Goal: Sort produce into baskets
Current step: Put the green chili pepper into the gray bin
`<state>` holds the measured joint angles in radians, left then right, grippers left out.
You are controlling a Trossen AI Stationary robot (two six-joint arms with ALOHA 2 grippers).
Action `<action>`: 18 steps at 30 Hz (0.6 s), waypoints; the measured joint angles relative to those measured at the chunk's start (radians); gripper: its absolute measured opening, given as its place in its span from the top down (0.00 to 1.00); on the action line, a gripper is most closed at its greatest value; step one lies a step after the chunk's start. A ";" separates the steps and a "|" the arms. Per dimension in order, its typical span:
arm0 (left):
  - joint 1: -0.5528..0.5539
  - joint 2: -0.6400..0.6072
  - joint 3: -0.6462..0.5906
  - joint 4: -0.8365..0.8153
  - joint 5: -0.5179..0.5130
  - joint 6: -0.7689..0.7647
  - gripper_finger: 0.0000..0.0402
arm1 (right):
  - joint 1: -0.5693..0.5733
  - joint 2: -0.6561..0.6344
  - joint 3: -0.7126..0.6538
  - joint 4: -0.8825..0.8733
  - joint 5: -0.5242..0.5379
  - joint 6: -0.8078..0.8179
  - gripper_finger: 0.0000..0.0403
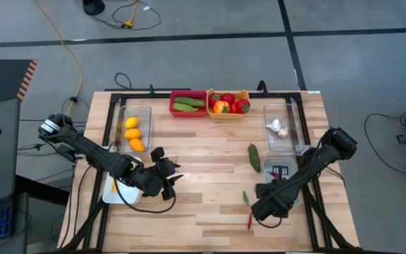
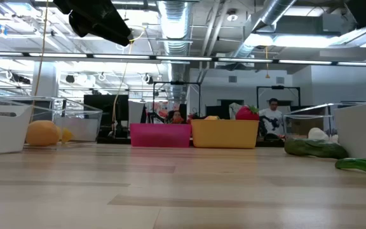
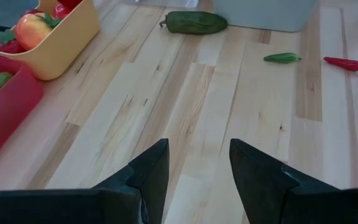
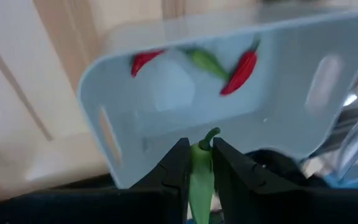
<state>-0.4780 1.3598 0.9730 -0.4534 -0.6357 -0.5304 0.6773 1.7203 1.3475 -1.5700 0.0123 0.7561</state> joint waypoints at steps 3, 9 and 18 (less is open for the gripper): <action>0.000 0.000 0.000 0.000 0.000 0.000 0.61 | -0.010 0.000 -0.015 -0.001 -0.057 0.030 0.78; 0.000 0.000 0.000 0.000 0.000 0.000 0.61 | -0.041 0.000 -0.016 0.006 -0.128 0.040 0.78; 0.000 0.000 0.000 0.000 0.000 0.018 0.61 | -0.058 0.000 -0.016 0.007 -0.147 0.040 0.74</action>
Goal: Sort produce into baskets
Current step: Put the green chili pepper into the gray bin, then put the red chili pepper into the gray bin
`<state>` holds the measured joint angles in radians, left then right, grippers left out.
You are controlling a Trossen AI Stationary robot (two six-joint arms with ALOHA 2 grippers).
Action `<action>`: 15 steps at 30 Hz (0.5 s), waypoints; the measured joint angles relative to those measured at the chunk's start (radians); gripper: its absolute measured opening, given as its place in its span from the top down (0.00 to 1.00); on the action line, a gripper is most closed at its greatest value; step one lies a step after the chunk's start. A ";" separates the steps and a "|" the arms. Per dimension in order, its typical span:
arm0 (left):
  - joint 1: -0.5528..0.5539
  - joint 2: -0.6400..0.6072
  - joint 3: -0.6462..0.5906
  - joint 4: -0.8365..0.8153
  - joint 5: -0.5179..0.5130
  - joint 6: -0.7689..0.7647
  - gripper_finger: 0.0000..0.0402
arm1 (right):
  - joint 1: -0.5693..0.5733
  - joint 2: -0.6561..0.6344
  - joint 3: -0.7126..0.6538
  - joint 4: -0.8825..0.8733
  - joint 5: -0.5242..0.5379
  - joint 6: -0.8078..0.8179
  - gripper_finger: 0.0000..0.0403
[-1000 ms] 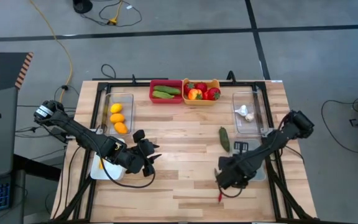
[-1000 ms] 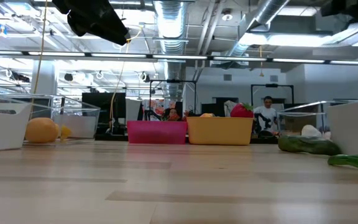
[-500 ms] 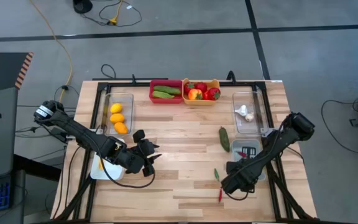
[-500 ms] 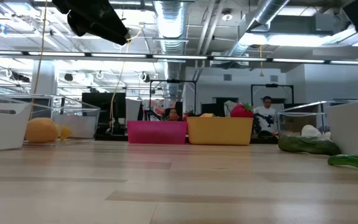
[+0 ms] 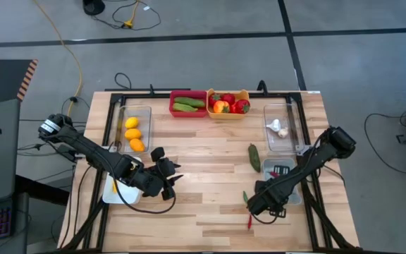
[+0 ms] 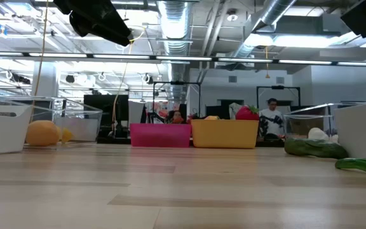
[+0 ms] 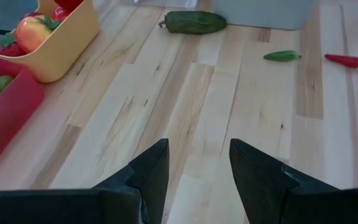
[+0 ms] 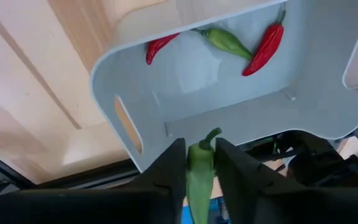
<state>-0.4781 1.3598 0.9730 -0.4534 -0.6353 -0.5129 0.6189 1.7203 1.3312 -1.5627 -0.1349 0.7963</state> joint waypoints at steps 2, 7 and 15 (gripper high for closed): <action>0.000 0.000 0.000 0.000 0.002 0.004 0.61 | 0.000 0.000 0.000 0.000 0.000 0.002 0.68; 0.000 0.000 0.000 0.000 0.002 0.005 0.61 | 0.000 0.000 0.000 -0.007 0.047 0.074 0.51; 0.000 0.000 0.000 0.000 0.001 0.004 0.61 | 0.000 0.000 0.008 -0.005 0.003 -0.007 0.41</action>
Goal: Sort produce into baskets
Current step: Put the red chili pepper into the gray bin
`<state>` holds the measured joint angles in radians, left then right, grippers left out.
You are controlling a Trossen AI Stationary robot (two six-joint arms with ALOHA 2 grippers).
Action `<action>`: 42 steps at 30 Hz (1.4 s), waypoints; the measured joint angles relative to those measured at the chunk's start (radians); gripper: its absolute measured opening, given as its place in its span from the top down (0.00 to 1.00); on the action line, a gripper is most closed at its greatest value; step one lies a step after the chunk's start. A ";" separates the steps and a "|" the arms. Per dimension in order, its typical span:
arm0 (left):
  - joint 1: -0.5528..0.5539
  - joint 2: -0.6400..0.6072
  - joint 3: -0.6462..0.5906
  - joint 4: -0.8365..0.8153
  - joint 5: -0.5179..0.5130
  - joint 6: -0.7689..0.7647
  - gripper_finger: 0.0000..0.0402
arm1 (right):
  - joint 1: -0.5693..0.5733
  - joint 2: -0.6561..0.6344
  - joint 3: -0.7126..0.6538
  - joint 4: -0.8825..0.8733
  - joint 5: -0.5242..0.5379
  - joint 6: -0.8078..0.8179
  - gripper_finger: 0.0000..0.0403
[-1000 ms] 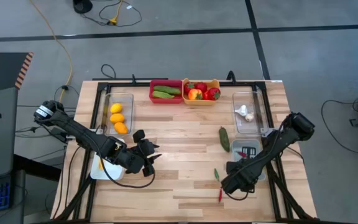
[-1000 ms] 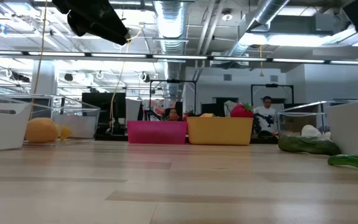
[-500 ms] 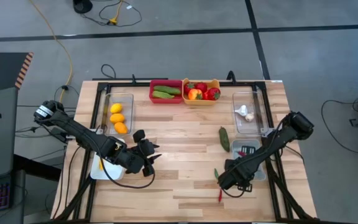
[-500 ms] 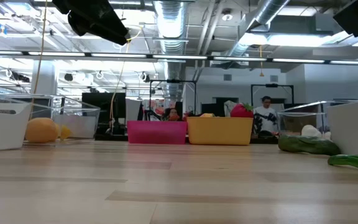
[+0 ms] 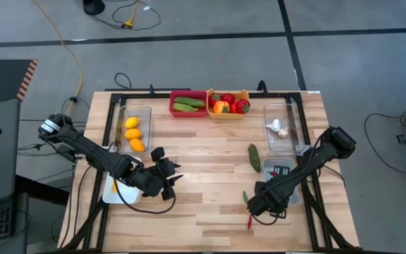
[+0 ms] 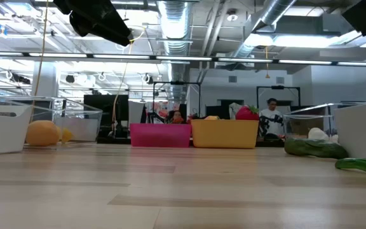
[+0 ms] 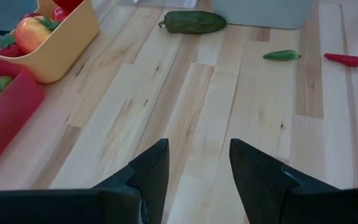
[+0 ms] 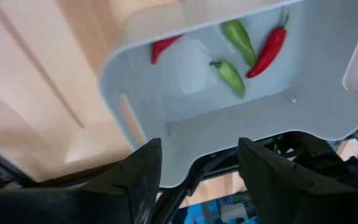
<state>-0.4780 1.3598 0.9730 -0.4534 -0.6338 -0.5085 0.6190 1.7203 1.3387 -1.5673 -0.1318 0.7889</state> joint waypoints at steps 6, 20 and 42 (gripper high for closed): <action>0.000 0.000 0.000 0.000 0.000 -0.001 0.61 | 0.000 0.000 0.087 0.001 -0.002 0.038 0.41; 0.000 0.000 0.000 0.000 -0.001 -0.003 0.61 | 0.061 0.002 0.153 0.380 -0.014 0.758 0.41; 0.000 0.000 0.000 0.000 0.000 0.015 0.61 | 0.189 0.003 -0.073 0.707 0.264 1.369 0.41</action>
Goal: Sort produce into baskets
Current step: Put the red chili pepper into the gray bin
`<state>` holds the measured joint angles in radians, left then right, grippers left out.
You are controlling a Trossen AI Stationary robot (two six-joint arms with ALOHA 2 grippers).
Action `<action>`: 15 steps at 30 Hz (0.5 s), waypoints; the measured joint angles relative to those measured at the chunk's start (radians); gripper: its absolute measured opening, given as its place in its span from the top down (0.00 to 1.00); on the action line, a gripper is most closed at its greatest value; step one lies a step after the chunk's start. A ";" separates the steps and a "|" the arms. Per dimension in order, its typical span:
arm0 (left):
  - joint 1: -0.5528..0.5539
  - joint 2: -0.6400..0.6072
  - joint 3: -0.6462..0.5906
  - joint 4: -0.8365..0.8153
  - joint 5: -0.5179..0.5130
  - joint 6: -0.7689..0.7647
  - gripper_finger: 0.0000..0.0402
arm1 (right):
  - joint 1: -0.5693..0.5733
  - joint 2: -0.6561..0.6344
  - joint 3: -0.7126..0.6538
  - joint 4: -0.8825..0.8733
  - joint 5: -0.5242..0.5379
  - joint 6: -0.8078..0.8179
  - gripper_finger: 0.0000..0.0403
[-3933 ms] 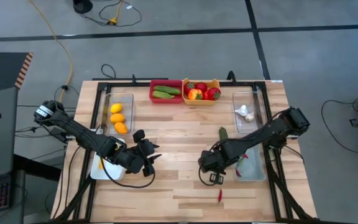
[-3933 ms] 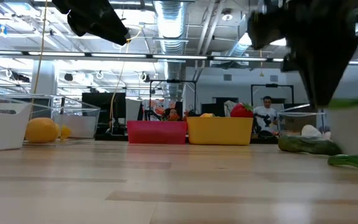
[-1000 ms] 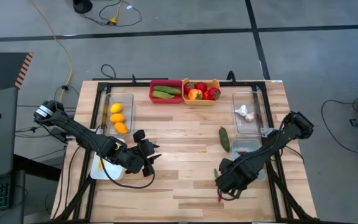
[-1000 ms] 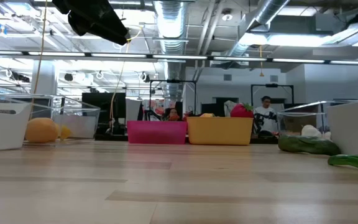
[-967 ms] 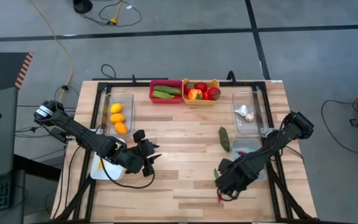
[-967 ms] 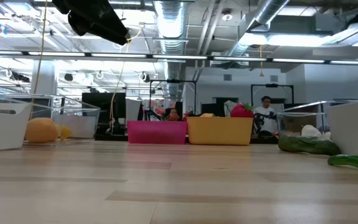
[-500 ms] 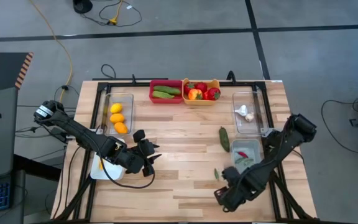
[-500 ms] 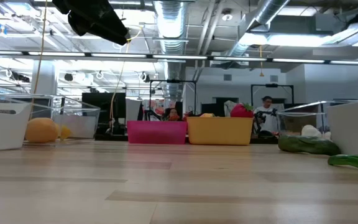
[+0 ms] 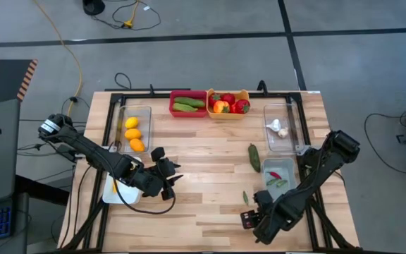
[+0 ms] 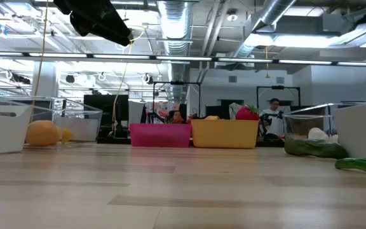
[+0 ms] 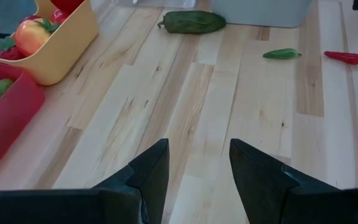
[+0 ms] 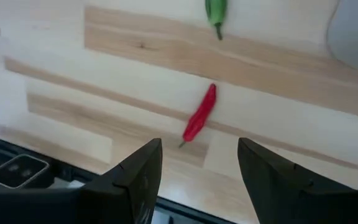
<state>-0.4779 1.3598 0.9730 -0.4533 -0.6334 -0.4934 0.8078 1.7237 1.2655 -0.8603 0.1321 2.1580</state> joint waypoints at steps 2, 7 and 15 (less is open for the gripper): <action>0.000 0.000 0.000 0.000 0.000 0.000 0.61 | 0.000 0.000 -0.010 0.018 0.009 0.013 0.41; 0.000 0.000 0.000 0.000 0.000 0.000 0.61 | 0.007 0.039 -0.016 0.062 0.005 0.048 0.41; 0.000 0.000 0.000 0.000 0.001 0.000 0.61 | 0.016 0.154 -0.016 0.233 -0.002 0.037 0.41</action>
<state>-0.4782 1.3598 0.9730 -0.4534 -0.6327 -0.4931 0.8238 1.8778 1.2495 -0.6278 0.1302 2.1945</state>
